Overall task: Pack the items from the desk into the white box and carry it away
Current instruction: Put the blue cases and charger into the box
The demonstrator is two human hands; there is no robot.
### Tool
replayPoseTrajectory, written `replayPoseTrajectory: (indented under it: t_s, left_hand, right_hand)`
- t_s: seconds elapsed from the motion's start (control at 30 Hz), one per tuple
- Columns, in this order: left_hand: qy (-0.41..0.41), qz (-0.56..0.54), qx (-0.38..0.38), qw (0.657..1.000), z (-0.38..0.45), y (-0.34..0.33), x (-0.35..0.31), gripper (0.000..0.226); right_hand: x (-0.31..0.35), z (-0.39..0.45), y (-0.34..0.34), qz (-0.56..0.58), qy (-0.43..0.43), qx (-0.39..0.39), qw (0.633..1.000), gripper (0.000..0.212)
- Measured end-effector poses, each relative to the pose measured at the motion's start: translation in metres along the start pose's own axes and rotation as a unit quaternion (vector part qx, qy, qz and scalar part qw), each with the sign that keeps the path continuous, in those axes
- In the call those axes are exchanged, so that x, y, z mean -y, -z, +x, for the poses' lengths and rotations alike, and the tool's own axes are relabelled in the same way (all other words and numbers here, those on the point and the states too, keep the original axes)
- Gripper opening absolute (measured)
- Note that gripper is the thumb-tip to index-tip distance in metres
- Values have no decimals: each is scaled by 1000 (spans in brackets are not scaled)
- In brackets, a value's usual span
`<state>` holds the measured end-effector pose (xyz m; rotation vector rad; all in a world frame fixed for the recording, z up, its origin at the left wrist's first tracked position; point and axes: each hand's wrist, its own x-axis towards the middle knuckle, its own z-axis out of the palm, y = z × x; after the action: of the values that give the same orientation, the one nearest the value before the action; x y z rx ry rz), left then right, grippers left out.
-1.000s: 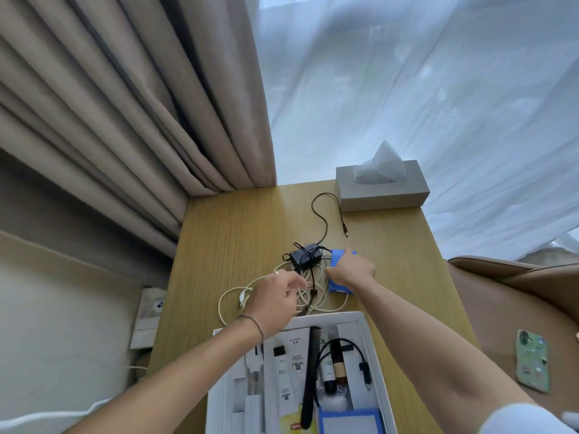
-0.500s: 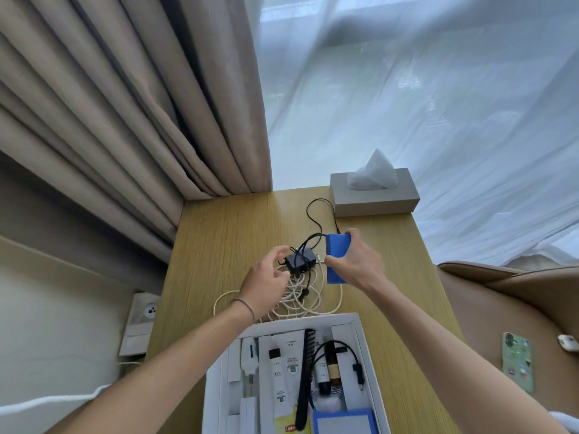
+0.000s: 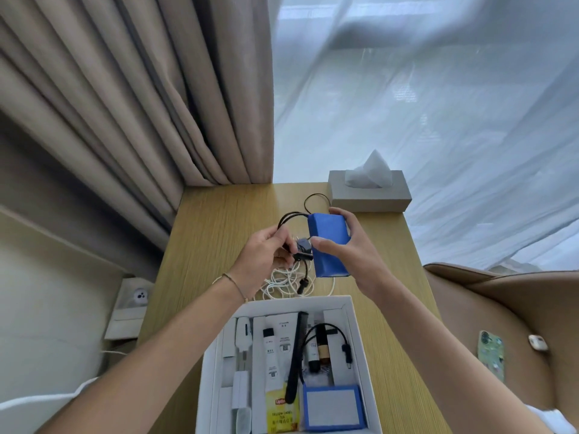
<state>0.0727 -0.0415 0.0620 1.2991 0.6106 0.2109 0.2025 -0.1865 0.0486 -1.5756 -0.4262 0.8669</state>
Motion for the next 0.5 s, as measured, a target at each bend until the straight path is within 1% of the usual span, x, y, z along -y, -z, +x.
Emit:
replayPoseTrajectory:
  t_s: [0.1,0.17,0.23,0.37,0.43,0.5]
  left_hand:
    - [7,-89,44,995,-22,10,-9,29]
    - [-7,-110,73,991,-34,21,-16,23]
    - [-7,-110,93,990,-46,31,-18,20]
    - [24,-94,120,988,-68,45,-6,22]
    - [40,-95,117,988,-79,50,5,22]
    - [78,-147,99,981,-89,53,17,22]
  right_hand:
    - [-4,-12,-2,76,-28,48,996,79]
    - [-8,-19,-2,80,-44,70,993,79]
    - [-14,-26,-5,35,-53,89,994,77]
    - [-29,-36,-16,-89,-69,111,987,82]
    - [-37,-40,-21,-163,-71,101,979,80]
    - [-47,-41,-24,-240,-65,92,964,82]
